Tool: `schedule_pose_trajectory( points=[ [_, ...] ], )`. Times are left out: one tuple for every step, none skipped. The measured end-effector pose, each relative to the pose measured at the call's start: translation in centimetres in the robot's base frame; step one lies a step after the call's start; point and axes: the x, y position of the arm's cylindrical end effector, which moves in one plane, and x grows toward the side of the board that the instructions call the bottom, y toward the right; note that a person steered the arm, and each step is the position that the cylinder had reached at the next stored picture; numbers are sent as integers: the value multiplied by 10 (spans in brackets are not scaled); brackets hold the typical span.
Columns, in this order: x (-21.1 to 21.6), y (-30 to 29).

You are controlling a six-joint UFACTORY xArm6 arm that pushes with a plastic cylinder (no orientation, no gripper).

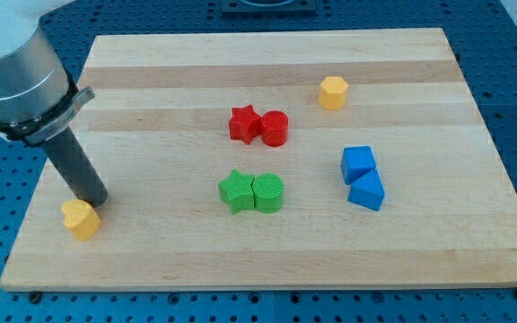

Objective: Move the yellow hexagon diagonally top left to the red star

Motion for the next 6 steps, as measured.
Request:
schedule_pose_trajectory(
  points=[
    [-69,14],
    [-174,44],
    [-222,122],
    [-212,229],
    [-210,239],
    [-210,240]
  ],
)
